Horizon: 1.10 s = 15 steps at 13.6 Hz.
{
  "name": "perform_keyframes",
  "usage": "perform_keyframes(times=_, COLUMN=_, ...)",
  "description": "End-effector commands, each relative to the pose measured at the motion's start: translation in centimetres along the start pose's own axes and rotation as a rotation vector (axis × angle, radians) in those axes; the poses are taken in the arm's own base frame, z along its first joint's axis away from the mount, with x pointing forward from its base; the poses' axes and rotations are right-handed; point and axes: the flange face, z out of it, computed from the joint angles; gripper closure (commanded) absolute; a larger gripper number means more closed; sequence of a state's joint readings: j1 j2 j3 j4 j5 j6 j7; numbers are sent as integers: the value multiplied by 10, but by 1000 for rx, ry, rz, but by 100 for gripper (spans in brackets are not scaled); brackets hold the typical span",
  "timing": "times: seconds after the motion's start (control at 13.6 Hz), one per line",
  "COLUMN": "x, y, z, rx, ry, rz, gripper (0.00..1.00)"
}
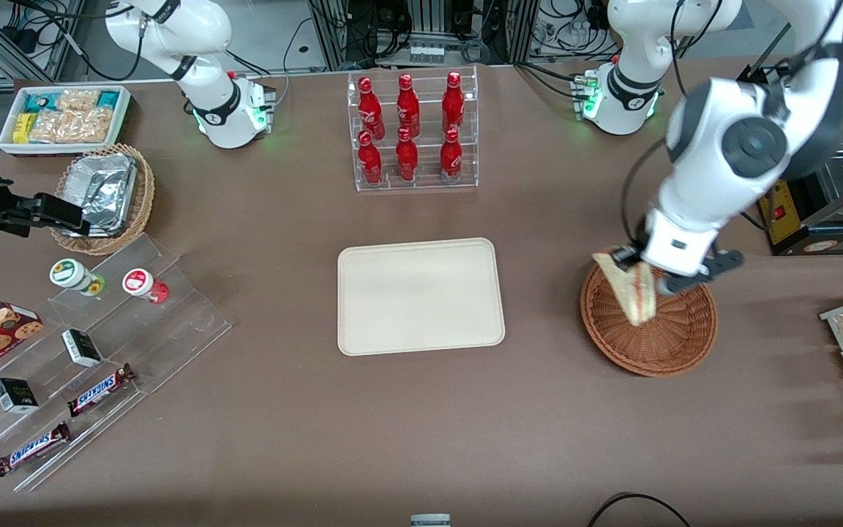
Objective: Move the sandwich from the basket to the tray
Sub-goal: 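Lift the sandwich and carry it with the left gripper over the tray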
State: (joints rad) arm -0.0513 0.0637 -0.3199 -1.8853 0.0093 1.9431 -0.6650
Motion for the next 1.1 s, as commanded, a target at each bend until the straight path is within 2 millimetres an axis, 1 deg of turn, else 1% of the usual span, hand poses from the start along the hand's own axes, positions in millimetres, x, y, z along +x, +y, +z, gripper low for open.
perform_keyframes(times=0.0, x=-33, y=66, z=8, rx=-15, ry=-25, rz=109, gripper=100)
perform_keyframes(times=0.22, x=-70, y=134, z=27, rx=-40, ry=-35, rz=259, gripper=100)
perform_keyframes(times=0.29, x=-90, y=161, z=39, rx=-23, ry=-32, rz=292, gripper=100)
perform_keyframes(times=0.37, x=-101, y=181, z=49, rx=-10, ry=-26, rz=299, gripper=100)
perform_keyframes(times=0.44, x=-110, y=202, z=64, rx=-1, ry=-25, rz=313, gripper=100)
perform_keyframes(times=0.59, x=-124, y=240, z=101, rx=9, ry=-35, rz=317, gripper=100)
perform_keyframes(times=0.66, x=-132, y=257, z=117, rx=11, ry=-19, rz=320, gripper=100)
perform_keyframes(times=0.73, x=-140, y=271, z=140, rx=16, ry=-5, rz=303, gripper=100)
perform_keyframes(times=0.81, x=-144, y=277, z=155, rx=19, ry=13, rz=289, gripper=100)
perform_keyframes(times=1.03, x=-148, y=288, z=198, rx=-17, ry=17, rz=249, gripper=100)
